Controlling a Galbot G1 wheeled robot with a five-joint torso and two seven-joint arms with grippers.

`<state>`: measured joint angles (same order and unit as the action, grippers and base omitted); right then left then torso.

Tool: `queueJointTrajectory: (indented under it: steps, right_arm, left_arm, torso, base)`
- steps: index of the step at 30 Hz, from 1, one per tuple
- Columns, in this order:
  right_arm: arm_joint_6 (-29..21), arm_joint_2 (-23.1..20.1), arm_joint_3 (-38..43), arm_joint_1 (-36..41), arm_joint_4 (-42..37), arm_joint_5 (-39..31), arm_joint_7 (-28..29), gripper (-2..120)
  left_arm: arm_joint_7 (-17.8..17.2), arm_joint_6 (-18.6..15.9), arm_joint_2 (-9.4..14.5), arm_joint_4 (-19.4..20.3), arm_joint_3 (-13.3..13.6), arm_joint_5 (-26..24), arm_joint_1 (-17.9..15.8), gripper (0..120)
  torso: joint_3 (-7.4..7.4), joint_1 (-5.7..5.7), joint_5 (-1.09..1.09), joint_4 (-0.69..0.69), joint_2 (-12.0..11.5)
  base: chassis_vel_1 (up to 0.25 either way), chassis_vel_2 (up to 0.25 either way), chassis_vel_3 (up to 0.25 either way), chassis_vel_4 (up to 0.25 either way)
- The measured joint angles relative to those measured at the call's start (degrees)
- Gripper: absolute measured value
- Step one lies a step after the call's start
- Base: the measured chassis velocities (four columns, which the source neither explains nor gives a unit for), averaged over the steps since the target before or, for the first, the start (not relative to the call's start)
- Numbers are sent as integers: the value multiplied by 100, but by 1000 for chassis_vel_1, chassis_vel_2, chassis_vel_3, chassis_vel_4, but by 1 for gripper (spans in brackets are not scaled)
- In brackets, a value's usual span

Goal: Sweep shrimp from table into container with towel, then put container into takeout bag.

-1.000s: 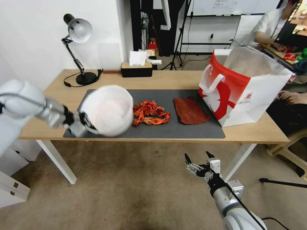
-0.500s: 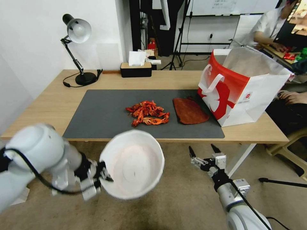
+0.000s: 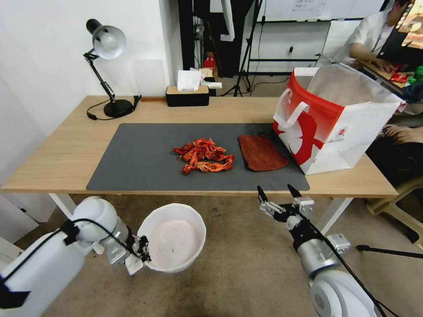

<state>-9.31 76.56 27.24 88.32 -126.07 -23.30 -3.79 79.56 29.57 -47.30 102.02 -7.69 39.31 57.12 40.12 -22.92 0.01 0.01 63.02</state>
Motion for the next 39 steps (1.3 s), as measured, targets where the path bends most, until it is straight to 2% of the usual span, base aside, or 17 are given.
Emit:
queueJointTrajectory:
  steps: [3,5,8,9,12,13,15,16,17,19,20,22,24,27,28,34,39]
  right_arm:
    - [-87,-204,-154,-281,25,-294,124,100]
    - [-87,-204,-154,-281,25,-294,124,100]
    - [-160,-521,-387,-701,139,-594,319,100]
    - [-160,-521,-387,-701,139,-594,319,100]
    - [-246,-1039,-831,-1495,576,-907,709,100]
    - [-246,-1039,-831,-1495,576,-907,709,100]
    - [-258,-1411,-1240,-2346,1097,-1202,1074,100]
    - [-258,-1411,-1240,-2346,1097,-1202,1074,100]
    - [-270,-1503,-1457,-2818,1405,-1360,1315,100]
    - [-382,-1519,-1704,-3328,1766,-1472,1623,100]
    - [-382,-1519,-1704,-3328,1766,-1472,1623,100]
    - [-635,-1456,-1981,-3878,2216,-1502,1994,100]
    - [-706,-1437,-2050,-3995,2323,-1501,2065,100]
    - [-944,-1290,-2404,-4444,2809,-1495,2555,100]
    - [-944,-1290,-2404,-4444,2809,-1495,2555,100]
    - [-1332,-1017,-2660,-4835,3289,-1492,3463,100]
    - [-1471,-906,-2669,-4939,3541,-1491,3656,100]
  left_arm:
    - [-74,3,-235,-121,76,112,-115,0]
    - [-74,3,-235,-121,76,112,-115,0]
    - [-195,9,-448,-166,160,230,-304,0]
    - [-195,9,-448,-166,160,230,-304,0]
    - [-324,10,-513,-142,286,382,-616,0]
    - [-324,10,-513,-142,286,382,-616,0]
    - [-402,12,-462,-80,366,423,-745,0]
    - [-402,12,-462,-80,366,423,-745,0]
    - [-428,12,-445,-54,379,431,-763,0]
    - [-458,12,-437,-24,398,472,-788,0]
    - [-458,12,-437,-24,398,472,-788,0]
    - [-484,15,-419,42,444,493,-814,0]
    - [-487,16,-417,59,460,493,-818,0]
    - [-491,16,-430,106,549,501,-861,0]
    - [-491,16,-430,106,549,501,-861,0]
    - [-567,21,-367,99,691,482,-921,0]
    - [-649,22,-377,74,735,480,-932,0]
  torso:
    - [0,0,0,-1,0]
    - [0,0,0,-1,0]
    - [0,-1,1,-1,0]
    - [0,-1,1,-1,0]
    - [-1,0,2,-1,0]
    - [-1,0,2,-1,0]
    - [0,-1,1,-1,0]
    - [0,-1,1,-1,0]
    - [0,0,-1,-1,0]
    - [0,-1,0,2,0]
    - [0,-1,0,2,0]
    - [0,-1,0,0,0]
    - [0,-1,-1,0,0]
    - [0,-1,-1,0,0]
    - [0,-1,-1,0,0]
    - [-1,0,-1,0,0]
    - [-1,0,0,-1,1]
  base:
    - [0,0,0,0]
    - [0,0,0,0]
    - [0,0,0,0]
    - [0,0,0,0]
    - [0,0,0,0]
    - [0,0,0,0]
    - [0,0,0,0]
    - [0,0,0,0]
    - [0,0,0,0]
    - [0,0,0,0]
    - [0,0,0,0]
    - [0,0,0,0]
    - [0,0,0,0]
    - [0,0,0,0]
    - [0,0,0,0]
    - [0,0,0,0]
    - [0,0,0,0]
